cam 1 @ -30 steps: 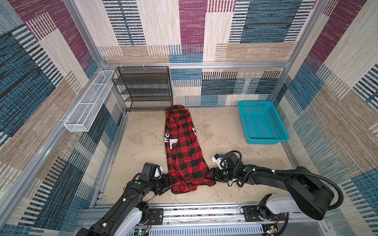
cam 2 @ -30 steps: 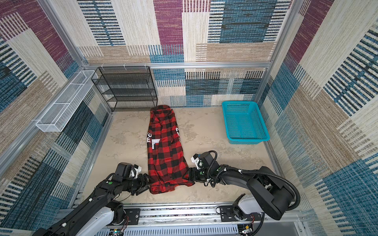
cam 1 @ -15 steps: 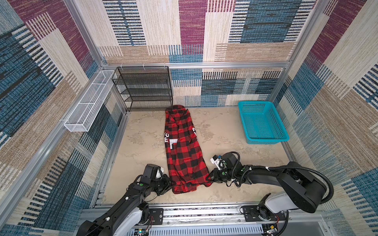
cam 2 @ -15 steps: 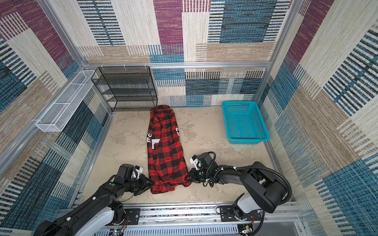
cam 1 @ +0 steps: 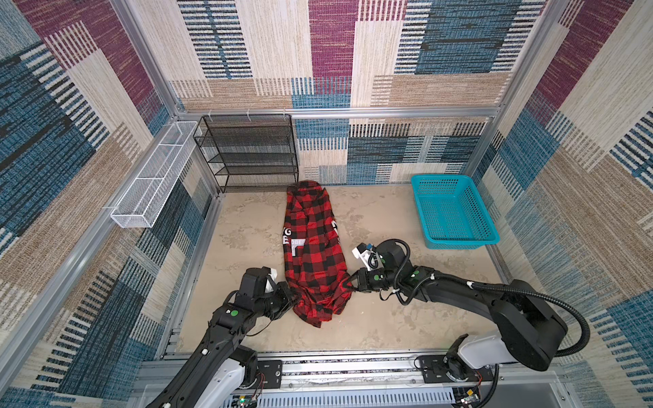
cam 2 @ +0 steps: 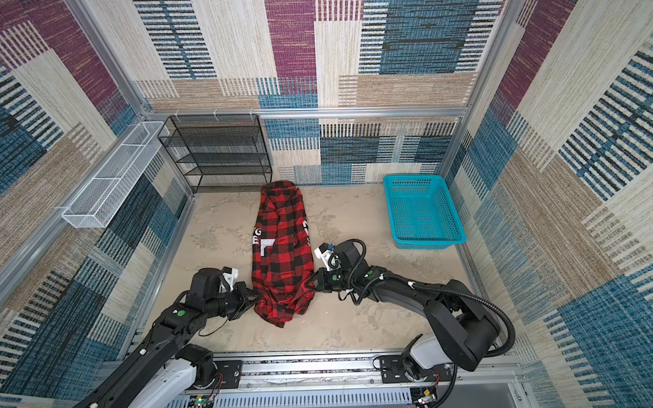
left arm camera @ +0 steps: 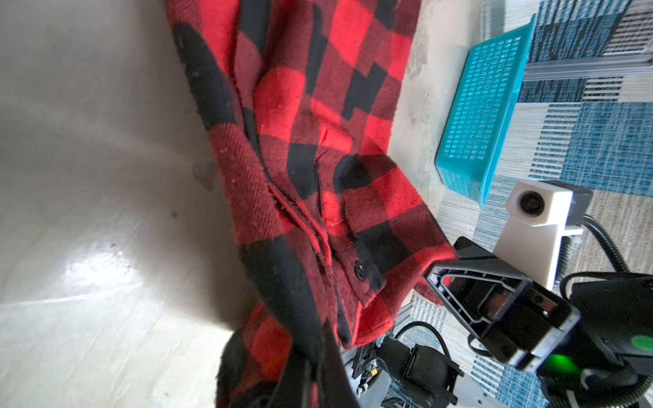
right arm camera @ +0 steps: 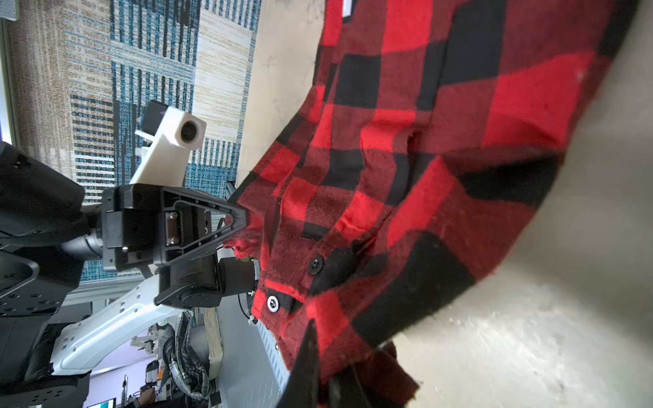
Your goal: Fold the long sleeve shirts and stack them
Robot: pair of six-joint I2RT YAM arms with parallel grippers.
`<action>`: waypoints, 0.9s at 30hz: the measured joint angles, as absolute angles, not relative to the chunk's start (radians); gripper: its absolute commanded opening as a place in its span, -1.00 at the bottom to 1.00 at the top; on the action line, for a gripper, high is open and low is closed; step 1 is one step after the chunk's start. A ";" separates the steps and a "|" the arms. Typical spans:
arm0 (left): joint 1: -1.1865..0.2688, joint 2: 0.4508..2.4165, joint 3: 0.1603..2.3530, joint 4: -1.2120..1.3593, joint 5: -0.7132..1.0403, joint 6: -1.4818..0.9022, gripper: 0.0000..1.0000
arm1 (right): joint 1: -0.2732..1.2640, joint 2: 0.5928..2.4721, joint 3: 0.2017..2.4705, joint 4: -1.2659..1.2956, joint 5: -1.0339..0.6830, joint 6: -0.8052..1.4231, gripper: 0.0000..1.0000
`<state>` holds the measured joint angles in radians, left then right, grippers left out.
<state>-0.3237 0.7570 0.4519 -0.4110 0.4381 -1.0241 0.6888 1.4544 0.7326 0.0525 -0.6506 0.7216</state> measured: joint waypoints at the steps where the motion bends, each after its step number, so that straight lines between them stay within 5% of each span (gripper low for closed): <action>1: -0.323 0.776 0.470 -0.418 0.424 -1.019 -1.00 | 0.685 1.465 0.754 0.042 -0.651 0.712 -0.84; 27: -0.067 1.502 1.000 -0.276 0.497 -0.875 -1.00 | 0.481 1.986 1.417 -0.119 -0.762 0.586 -0.86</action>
<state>-0.0666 1.5024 1.0004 -0.2764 0.4973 -0.8753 0.4808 1.9858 1.4166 -0.1192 -0.7616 0.5861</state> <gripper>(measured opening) 0.064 0.068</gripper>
